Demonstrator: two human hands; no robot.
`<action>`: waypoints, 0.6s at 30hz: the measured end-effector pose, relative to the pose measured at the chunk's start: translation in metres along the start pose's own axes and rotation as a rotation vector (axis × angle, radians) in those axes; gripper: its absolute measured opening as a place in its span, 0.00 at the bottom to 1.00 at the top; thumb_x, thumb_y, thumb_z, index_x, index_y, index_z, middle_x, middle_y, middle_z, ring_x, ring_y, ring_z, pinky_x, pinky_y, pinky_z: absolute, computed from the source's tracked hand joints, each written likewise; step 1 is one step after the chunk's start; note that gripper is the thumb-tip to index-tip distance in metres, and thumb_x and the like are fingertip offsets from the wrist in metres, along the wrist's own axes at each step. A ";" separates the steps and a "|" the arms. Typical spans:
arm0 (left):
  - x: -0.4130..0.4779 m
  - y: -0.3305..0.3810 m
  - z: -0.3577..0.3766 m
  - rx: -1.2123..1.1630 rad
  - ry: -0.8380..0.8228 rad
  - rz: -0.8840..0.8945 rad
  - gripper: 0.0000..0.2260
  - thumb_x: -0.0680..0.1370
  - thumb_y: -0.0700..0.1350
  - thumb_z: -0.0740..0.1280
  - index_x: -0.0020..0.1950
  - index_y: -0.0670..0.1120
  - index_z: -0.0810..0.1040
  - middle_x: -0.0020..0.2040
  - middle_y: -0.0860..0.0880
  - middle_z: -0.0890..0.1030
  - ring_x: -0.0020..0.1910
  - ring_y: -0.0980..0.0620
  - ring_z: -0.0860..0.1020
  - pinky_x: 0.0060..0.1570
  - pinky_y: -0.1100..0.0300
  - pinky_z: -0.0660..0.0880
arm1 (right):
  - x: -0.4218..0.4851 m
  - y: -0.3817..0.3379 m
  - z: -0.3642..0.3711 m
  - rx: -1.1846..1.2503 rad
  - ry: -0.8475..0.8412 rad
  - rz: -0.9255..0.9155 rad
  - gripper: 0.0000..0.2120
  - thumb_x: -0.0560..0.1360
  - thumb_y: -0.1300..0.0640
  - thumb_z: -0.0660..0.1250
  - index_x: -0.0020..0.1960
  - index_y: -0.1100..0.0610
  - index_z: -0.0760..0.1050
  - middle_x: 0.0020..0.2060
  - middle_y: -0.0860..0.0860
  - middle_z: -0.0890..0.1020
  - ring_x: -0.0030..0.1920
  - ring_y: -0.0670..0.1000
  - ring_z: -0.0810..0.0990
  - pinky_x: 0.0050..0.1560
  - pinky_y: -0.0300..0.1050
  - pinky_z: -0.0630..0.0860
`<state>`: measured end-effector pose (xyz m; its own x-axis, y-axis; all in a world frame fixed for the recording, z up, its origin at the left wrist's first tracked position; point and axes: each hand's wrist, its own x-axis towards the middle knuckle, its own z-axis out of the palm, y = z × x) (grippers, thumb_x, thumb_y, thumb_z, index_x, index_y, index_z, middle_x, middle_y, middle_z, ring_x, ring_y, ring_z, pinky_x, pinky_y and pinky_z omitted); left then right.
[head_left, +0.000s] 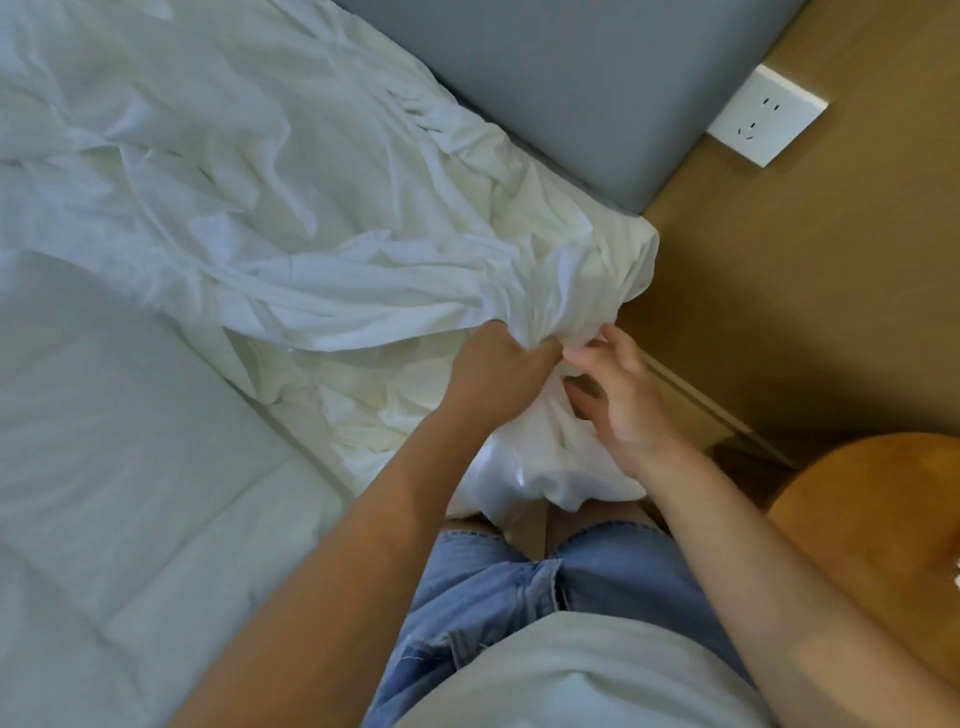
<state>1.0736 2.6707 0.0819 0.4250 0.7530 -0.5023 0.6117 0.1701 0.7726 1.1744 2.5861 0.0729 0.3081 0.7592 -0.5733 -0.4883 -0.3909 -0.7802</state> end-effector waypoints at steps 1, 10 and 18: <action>-0.003 -0.001 -0.002 0.100 -0.055 0.034 0.13 0.74 0.52 0.66 0.38 0.43 0.77 0.32 0.50 0.79 0.32 0.52 0.77 0.32 0.59 0.73 | 0.005 -0.010 0.005 -0.026 -0.026 0.054 0.25 0.66 0.51 0.75 0.61 0.49 0.72 0.52 0.47 0.82 0.55 0.48 0.81 0.49 0.39 0.78; -0.046 -0.035 0.022 0.332 0.031 0.032 0.29 0.70 0.59 0.64 0.66 0.46 0.62 0.44 0.53 0.73 0.42 0.52 0.75 0.37 0.60 0.67 | 0.055 -0.014 0.052 -0.303 -0.110 0.583 0.04 0.69 0.66 0.69 0.36 0.62 0.77 0.30 0.56 0.78 0.29 0.54 0.79 0.39 0.46 0.79; 0.001 -0.099 0.053 -0.486 -0.028 -0.618 0.24 0.76 0.64 0.59 0.53 0.42 0.75 0.45 0.46 0.80 0.35 0.51 0.75 0.34 0.61 0.70 | 0.078 -0.012 0.003 -0.331 -0.067 0.637 0.13 0.74 0.53 0.67 0.53 0.61 0.78 0.41 0.59 0.85 0.39 0.58 0.84 0.36 0.48 0.80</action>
<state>1.0493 2.6209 -0.0158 0.1236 0.4160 -0.9009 0.3851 0.8166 0.4299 1.2014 2.6511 0.0382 -0.0098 0.3576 -0.9338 -0.2804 -0.8974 -0.3407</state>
